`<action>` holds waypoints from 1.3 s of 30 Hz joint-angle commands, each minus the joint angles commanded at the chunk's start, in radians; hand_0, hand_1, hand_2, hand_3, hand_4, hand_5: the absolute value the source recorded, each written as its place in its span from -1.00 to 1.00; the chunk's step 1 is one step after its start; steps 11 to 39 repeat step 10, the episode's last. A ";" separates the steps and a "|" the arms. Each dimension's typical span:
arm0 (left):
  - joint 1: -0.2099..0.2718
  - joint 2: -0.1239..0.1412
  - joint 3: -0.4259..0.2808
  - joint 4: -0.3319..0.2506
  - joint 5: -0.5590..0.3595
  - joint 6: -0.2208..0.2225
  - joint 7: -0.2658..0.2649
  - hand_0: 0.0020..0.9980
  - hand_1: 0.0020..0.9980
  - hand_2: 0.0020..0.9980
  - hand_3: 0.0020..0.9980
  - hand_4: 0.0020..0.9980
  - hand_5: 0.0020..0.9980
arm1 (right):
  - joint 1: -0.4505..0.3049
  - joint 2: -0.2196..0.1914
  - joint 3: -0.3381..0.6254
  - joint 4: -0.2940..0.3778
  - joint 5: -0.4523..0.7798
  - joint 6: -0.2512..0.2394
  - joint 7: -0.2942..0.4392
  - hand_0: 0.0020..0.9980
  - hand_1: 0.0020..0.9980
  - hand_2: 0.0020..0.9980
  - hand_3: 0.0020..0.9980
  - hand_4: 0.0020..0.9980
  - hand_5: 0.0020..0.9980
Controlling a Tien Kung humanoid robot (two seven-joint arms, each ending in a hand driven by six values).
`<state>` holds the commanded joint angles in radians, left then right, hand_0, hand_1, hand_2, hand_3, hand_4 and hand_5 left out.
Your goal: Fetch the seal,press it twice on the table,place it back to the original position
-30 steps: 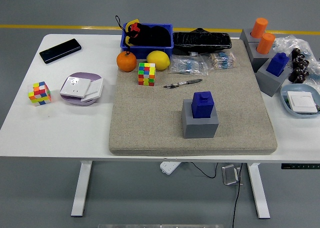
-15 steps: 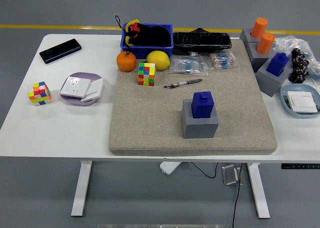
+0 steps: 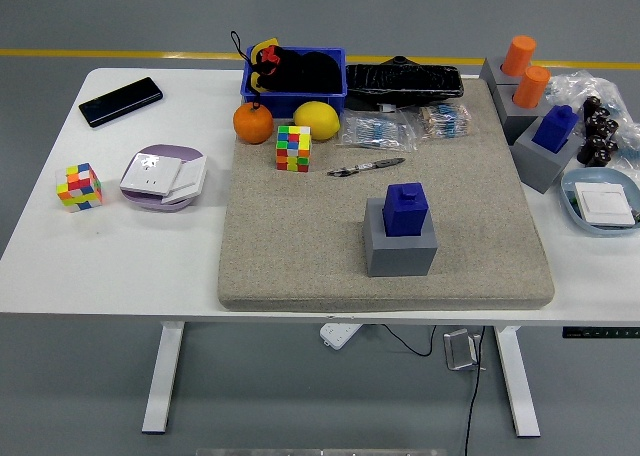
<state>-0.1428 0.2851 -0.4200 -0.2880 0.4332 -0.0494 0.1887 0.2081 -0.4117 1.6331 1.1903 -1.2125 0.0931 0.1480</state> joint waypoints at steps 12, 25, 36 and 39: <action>-0.007 0.009 0.014 -0.001 -0.002 0.001 0.000 0.48 0.40 0.36 0.49 0.33 -0.38 | 0.006 -0.005 -0.014 -0.001 0.003 -0.002 -0.002 0.66 0.51 0.48 0.45 1.00 -0.20; -0.007 0.009 0.014 -0.001 -0.002 0.001 0.000 0.48 0.40 0.36 0.49 0.33 -0.38 | 0.006 -0.005 -0.014 -0.001 0.003 -0.002 -0.002 0.66 0.51 0.48 0.45 1.00 -0.20; -0.007 0.009 0.014 -0.001 -0.002 0.001 0.000 0.48 0.40 0.36 0.49 0.33 -0.38 | 0.006 -0.005 -0.014 -0.001 0.003 -0.002 -0.002 0.66 0.51 0.48 0.45 1.00 -0.20; -0.007 0.009 0.014 -0.001 -0.002 0.001 0.000 0.48 0.40 0.36 0.49 0.33 -0.38 | 0.006 -0.005 -0.014 -0.001 0.003 -0.002 -0.002 0.66 0.51 0.48 0.45 1.00 -0.20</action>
